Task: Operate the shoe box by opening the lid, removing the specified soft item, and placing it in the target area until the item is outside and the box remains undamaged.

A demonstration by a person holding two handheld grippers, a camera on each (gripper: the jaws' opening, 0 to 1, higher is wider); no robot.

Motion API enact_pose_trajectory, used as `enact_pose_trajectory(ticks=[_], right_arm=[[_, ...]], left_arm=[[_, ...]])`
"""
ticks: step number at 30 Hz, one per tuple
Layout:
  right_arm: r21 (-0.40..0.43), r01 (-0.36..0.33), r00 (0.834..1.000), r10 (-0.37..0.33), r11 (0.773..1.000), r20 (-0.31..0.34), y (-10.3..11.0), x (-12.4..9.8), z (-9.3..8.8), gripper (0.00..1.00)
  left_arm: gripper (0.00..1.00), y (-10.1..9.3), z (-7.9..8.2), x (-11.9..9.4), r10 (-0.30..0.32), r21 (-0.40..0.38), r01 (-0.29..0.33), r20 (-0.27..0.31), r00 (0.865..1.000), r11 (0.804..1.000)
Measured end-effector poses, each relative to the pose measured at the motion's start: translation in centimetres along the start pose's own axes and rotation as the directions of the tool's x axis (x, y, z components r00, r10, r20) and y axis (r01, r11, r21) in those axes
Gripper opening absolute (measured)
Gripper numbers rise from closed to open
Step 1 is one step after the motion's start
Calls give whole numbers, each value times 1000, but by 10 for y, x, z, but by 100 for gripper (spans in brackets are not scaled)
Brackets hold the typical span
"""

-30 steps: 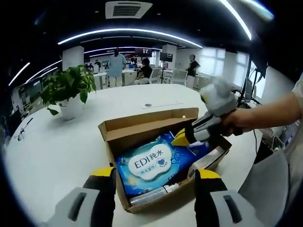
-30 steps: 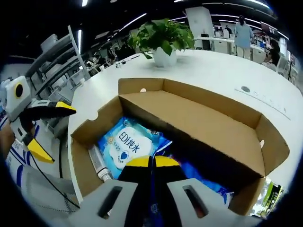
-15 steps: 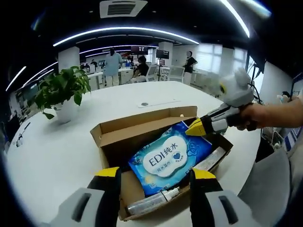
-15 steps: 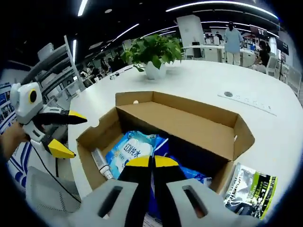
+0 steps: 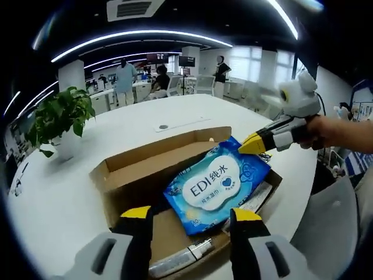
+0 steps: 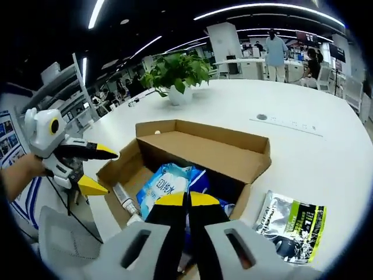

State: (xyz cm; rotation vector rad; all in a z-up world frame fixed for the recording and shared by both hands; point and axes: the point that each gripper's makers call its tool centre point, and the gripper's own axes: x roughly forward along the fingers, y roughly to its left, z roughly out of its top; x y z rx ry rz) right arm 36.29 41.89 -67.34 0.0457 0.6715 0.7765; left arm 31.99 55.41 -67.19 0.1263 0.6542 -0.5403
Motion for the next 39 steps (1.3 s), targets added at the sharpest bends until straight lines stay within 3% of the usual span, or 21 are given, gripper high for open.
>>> enact_pose_trajectory(ticks=[6, 15, 20, 27, 29, 31, 33, 39], right_arm=[[68, 10, 1000, -10, 998, -3, -12, -16, -5, 0], [85, 31, 999, -28, 996, -40, -22, -24, -22, 0], [104, 31, 999, -28, 994, -33, -22, -24, -23, 0], [121, 44, 999, -42, 992, -17, -23, -26, -25, 0], [132, 46, 999, -44, 990, -13, -24, -26, -26, 0], [139, 46, 999, -45, 989, -9, -23, -26, -27, 0], [149, 45, 999, -46, 988, -2, -24, -26, -27, 0], [185, 46, 999, -49, 982, 11, -24, -26, -29, 0]], left_arm=[[45, -3, -5, 19, -41, -36, 40, -39, 998, 999], [36, -5, -10, 50, -94, -102, 84, -99, 991, 991], [31, -11, -16, 63, -160, -191, 133, -137, 977, 972], [23, -12, -25, 75, -179, -248, 131, -184, 966, 960], [21, -13, -31, 78, -171, -282, 110, -203, 964, 953], [21, -16, -34, 80, -189, -346, 108, -210, 959, 932], [16, -12, -33, 80, -169, -404, 76, -201, 965, 912], [3, -13, -31, 74, -170, -444, 71, -188, 967, 893]])
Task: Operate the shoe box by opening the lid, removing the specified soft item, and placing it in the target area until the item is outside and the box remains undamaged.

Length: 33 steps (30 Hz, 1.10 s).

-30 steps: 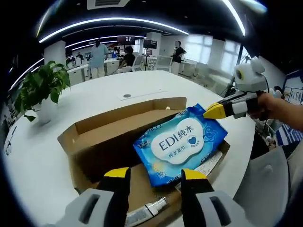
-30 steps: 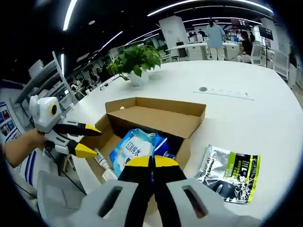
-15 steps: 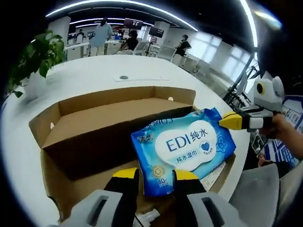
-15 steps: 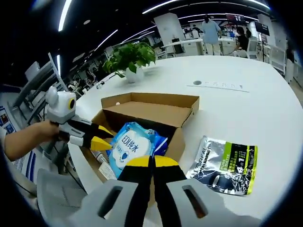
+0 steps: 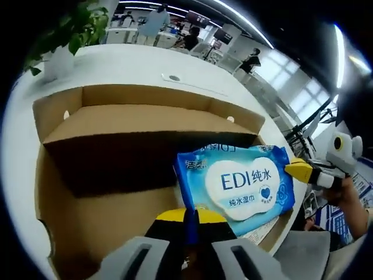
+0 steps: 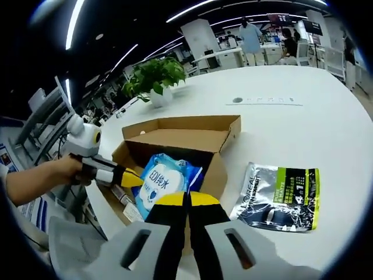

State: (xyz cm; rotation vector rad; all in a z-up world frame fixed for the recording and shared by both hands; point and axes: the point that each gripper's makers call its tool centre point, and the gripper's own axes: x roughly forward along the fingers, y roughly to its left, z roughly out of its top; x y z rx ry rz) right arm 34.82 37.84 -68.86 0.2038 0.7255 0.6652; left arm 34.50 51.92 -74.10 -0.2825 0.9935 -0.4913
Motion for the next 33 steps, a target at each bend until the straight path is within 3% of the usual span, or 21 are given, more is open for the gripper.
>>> enact_pose_trajectory(ticks=[2, 8, 11, 17, 26, 33], right_arm=[[9, 1, 1000, -1, 1000, 5, 0, 0, 0, 0], [16, 4, 1000, -4, 1000, 23, 3, -2, 2, 0], [63, -10, 999, 8, 998, 32, 5, -5, 3, 0], [111, -22, 999, 17, 994, 49, 6, -12, 6, 0], [129, -37, 997, 28, 991, 69, 9, -25, 13, 0], [135, -29, 996, 18, 990, 83, 2, -39, 23, 0]], left_arm=[[1, -3, 0, -3, -25, -78, 26, 14, 1000, 997], [0, -2, 3, -16, -54, -96, 59, 55, 997, 994], [0, -5, 6, -22, -66, -110, 73, 74, 995, 991], [0, -17, 10, -32, -89, -82, 96, 84, 993, 992], [0, -28, 13, -43, -102, -57, 109, 102, 990, 992], [0, -47, 24, -48, -117, -17, 120, 112, 987, 993]])
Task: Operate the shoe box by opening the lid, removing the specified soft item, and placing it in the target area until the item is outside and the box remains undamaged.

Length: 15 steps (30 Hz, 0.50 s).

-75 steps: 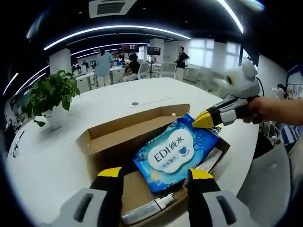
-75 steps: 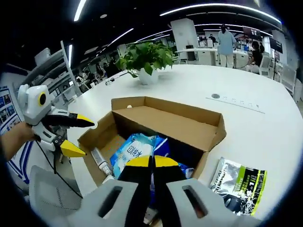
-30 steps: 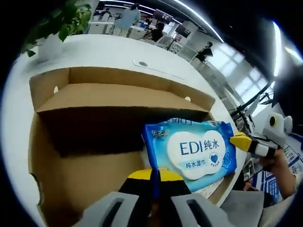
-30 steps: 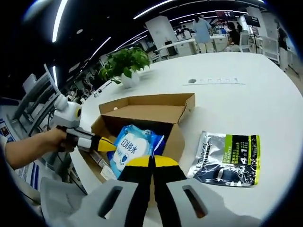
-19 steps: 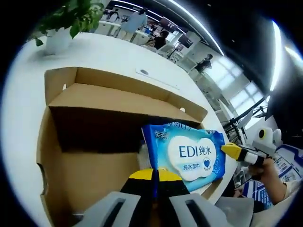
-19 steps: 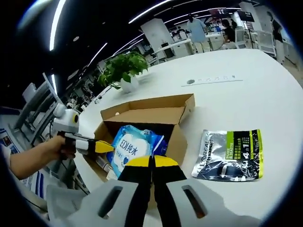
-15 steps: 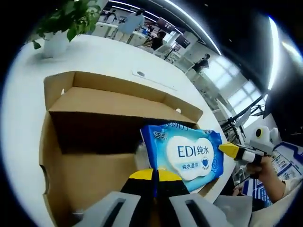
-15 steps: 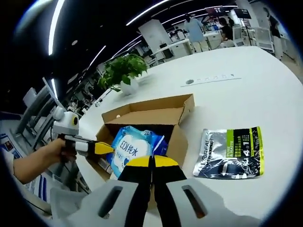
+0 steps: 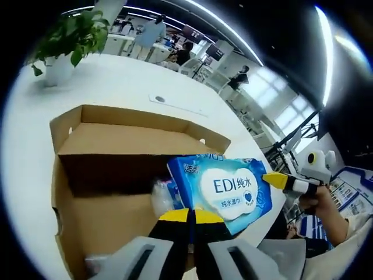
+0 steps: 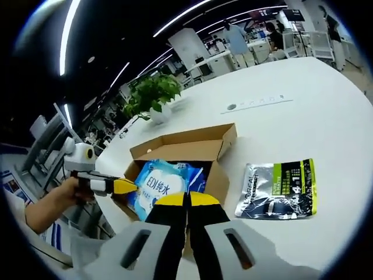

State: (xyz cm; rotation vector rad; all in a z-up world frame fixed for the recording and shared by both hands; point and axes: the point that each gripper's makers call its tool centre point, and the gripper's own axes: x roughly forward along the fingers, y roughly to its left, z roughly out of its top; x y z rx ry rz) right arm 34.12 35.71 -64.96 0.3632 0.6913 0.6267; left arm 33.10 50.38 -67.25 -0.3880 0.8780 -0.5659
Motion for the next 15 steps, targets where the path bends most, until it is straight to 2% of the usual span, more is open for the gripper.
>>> enact_pose_trajectory(ticks=[5, 15], right_arm=[[5, 26, 1000, -26, 1000, 10, -11, -12, 8, 0], [41, 78, 996, -80, 996, 38, -40, -34, 21, 0]], left_arm=[[0, -17, 7, 7, 4, 31, -4, 12, 1000, 1000], [0, -47, 12, 26, -23, 74, 23, -3, 1000, 997]])
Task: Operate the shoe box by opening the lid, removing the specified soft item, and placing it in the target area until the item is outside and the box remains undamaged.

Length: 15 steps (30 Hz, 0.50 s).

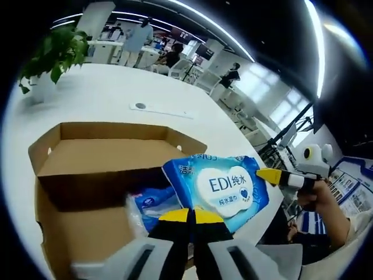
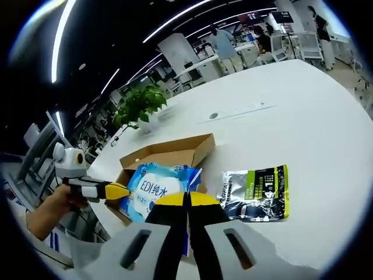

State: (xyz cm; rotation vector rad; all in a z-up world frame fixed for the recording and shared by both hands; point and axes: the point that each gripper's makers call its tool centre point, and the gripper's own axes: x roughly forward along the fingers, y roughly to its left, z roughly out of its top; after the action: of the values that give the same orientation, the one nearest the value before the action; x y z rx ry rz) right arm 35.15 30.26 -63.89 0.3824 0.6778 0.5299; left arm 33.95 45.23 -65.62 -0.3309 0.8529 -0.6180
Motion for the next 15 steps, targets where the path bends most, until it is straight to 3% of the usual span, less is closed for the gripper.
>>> enact_pose_trajectory(ticks=[15], right_arm=[[24, 82, 996, -83, 996, 26, -48, -26, 20, 0]], left_arm=[[0, -41, 11, 34, -51, 61, 52, -22, 998, 997]])
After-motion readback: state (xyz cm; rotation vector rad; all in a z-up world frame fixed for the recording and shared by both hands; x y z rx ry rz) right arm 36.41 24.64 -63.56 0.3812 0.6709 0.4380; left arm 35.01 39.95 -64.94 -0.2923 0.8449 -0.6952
